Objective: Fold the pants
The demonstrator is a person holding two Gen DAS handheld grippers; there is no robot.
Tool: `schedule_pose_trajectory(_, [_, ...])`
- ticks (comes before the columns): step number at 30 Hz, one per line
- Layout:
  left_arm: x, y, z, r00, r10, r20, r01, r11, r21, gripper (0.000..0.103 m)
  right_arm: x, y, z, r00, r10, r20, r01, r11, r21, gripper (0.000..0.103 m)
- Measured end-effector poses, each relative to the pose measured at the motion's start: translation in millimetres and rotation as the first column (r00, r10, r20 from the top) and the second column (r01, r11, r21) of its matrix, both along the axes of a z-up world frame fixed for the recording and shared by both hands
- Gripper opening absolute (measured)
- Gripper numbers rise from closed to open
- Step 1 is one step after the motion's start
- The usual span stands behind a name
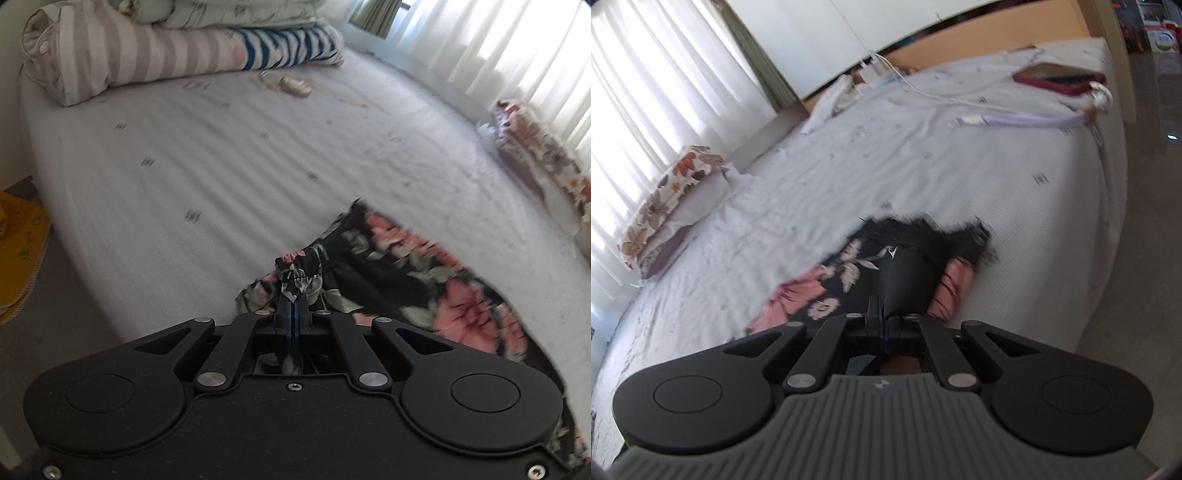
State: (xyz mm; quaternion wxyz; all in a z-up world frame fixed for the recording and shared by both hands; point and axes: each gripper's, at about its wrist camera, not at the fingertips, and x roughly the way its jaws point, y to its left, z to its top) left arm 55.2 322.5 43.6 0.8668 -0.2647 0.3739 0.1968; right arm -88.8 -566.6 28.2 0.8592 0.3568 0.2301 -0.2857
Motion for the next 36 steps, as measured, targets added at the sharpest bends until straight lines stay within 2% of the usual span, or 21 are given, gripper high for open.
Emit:
schedule_pose_trajectory(4, [4, -5, -16, 0.999, 0.008, -0.040, -0.007, 1.000, 0.026, 0.003, -6, 1, -7, 1.000, -0.005, -0.008, 0.005, 1.000, -0.018, 0.003])
schedule_pose_trajectory(9, [10, -20, -13, 0.998, -0.004, -0.064, 0.012, 0.993, 0.118, 0.007, -3, 4, 5, 0.997, -0.036, -0.064, 0.024, 0.986, -0.167, 0.007])
schedule_pose_trajectory(12, [12, -25, -12, 0.998, -0.004, -0.068, 0.014, 0.990, 0.137, 0.007, -4, 0, 9, 0.991, -0.079, -0.107, 0.052, 0.971, -0.235, 0.017])
schedule_pose_trajectory(13, [13, -27, -11, 0.998, -0.006, -0.069, 0.015, 0.990, 0.143, 0.008, -7, 0, 11, 0.991, -0.080, -0.108, 0.051, 0.967, -0.248, 0.025])
schedule_pose_trajectory(14, [13, -29, -10, 0.997, -0.005, -0.071, 0.016, 0.988, 0.151, 0.010, -8, 1, 14, 0.991, -0.079, -0.107, 0.049, 0.965, -0.259, 0.026])
schedule_pose_trajectory(16, [15, -34, -7, 0.998, -0.009, -0.067, 0.020, 0.987, 0.158, 0.027, -12, 3, 20, 0.994, -0.064, -0.092, 0.037, 0.962, -0.272, 0.029])
schedule_pose_trajectory(17, [16, -38, -5, 0.998, -0.012, -0.060, 0.021, 0.987, 0.161, 0.031, -14, 6, 25, 0.995, -0.052, -0.081, 0.027, 0.960, -0.279, 0.036])
schedule_pose_trajectory(18, [16, -42, -2, 0.998, -0.015, -0.053, 0.024, 0.986, 0.167, 0.039, -15, 8, 30, 0.997, -0.038, -0.068, 0.017, 0.958, -0.286, 0.040])
schedule_pose_trajectory(20, [18, -51, 4, 0.999, -0.027, -0.043, 0.034, 0.982, 0.185, 0.046, -16, 15, 44, 0.999, 0.017, -0.040, -0.028, 0.954, -0.300, 0.053])
schedule_pose_trajectory(23, [18, -67, 16, 0.999, -0.044, -0.023, 0.047, 0.976, 0.211, 0.058, -13, 31, 66, 0.988, 0.153, -0.010, -0.148, 0.936, -0.319, 0.063])
schedule_pose_trajectory(25, [16, -80, 25, 0.998, -0.066, 0.001, 0.064, 0.971, 0.229, 0.068, -8, 48, 80, 0.965, 0.264, -0.008, -0.251, 0.908, -0.335, 0.068])
schedule_pose_trajectory(27, [13, -95, 35, 0.994, -0.104, 0.026, 0.093, 0.960, 0.264, 0.076, -4, 67, 93, 0.925, 0.380, -0.008, -0.358, 0.865, -0.353, 0.075])
schedule_pose_trajectory(28, [12, -103, 41, 0.992, -0.121, 0.036, 0.106, 0.953, 0.284, 0.080, -2, 79, 100, 0.899, 0.437, -0.007, -0.410, 0.837, -0.361, 0.079])
schedule_pose_trajectory(31, [9, -129, 56, 0.980, -0.188, 0.063, 0.156, 0.928, 0.338, 0.085, 3, 122, 115, 0.818, 0.574, -0.025, -0.530, 0.737, -0.419, 0.089])
schedule_pose_trajectory(34, [5, -154, 68, 0.962, -0.259, 0.088, 0.212, 0.910, 0.357, 0.089, 5, 162, 123, 0.730, 0.683, -0.034, -0.617, 0.636, -0.464, 0.094])
schedule_pose_trajectory(36, [1, -171, 72, 0.949, -0.297, 0.106, 0.243, 0.902, 0.357, 0.091, 8, 187, 123, 0.680, 0.733, -0.025, -0.653, 0.589, -0.477, 0.101])
